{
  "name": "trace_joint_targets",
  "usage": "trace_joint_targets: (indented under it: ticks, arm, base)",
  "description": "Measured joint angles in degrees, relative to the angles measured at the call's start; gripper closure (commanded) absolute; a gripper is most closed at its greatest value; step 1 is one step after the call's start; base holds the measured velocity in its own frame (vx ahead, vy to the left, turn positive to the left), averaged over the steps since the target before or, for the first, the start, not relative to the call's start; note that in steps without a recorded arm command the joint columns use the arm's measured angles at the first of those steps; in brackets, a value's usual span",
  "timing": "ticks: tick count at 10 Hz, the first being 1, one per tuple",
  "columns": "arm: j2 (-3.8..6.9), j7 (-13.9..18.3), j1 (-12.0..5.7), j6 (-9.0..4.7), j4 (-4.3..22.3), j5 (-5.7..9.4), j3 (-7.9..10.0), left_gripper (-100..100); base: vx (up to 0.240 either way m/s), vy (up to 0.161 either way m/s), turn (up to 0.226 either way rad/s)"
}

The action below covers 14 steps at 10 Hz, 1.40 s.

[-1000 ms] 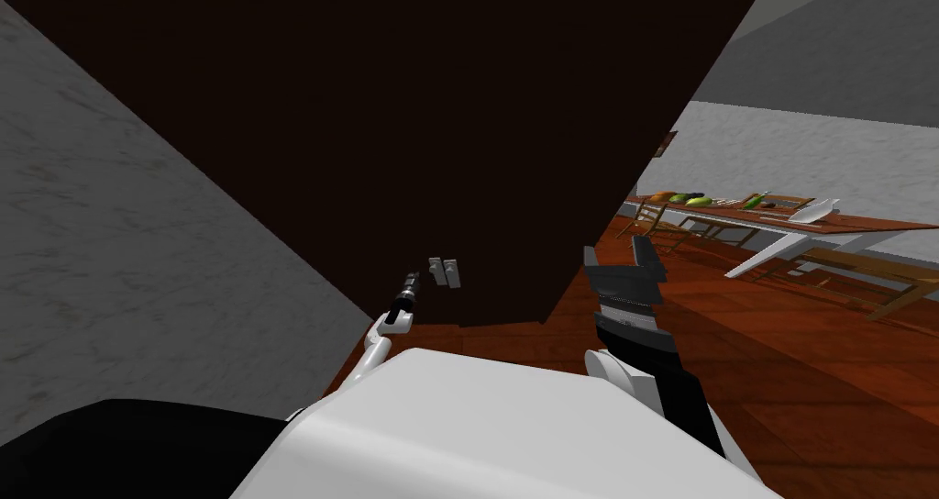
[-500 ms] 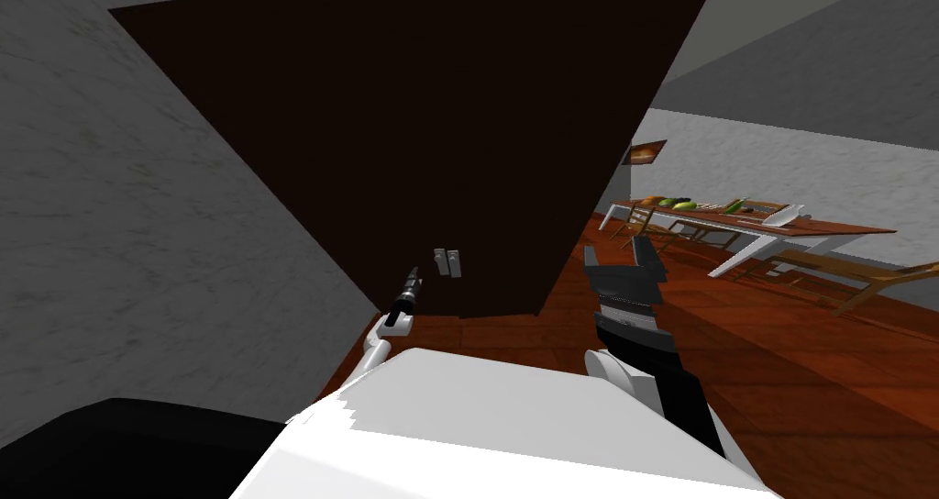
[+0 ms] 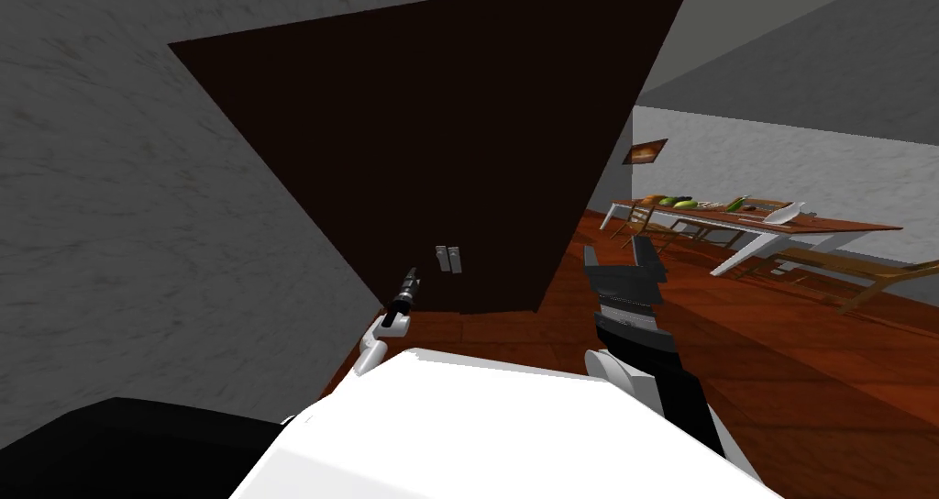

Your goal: Pull the door open

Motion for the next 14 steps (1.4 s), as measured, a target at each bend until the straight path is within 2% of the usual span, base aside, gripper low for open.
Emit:
trace_joint_targets:
  ticks: [2,3,5,8,10,11,12,14]
  arm:
    - [0.45,-0.52,0.66,0.1,1.05,0.09,2.03,-100]
    - [0.81,-0.76,1.33,0.49,0.71,0.21,3.04,-100]
    - [0.94,-1.04,1.1,0.27,1.67,0.24,3.82,-100]
    - [-0.41,-1.34,-0.36,-0.01,1.46,-0.04,2.64,-100]
    - [-2.03,-1.54,-2.01,-0.2,0.93,-0.39,0.89,-100]
    - [-2.45,-1.55,-2.57,-0.15,0.63,-0.47,0.23,-100]
    - [-2.51,-1.53,-2.64,-0.14,0.58,-0.48,0.14,100]
    - [-2.54,-1.55,-2.59,-0.15,0.64,-0.49,0.12,100]
  base:
    - [0.082,0.078,0.107]
    - [0.163,0.055,0.031]
    - [0.201,0.026,-0.057]
    - [0.209,-0.054,-0.157]
    - [0.193,-0.148,-0.168]
    - [0.062,-0.065,-0.008]
    - [-0.002,0.005,0.011]
    - [-0.024,0.019,-0.023]
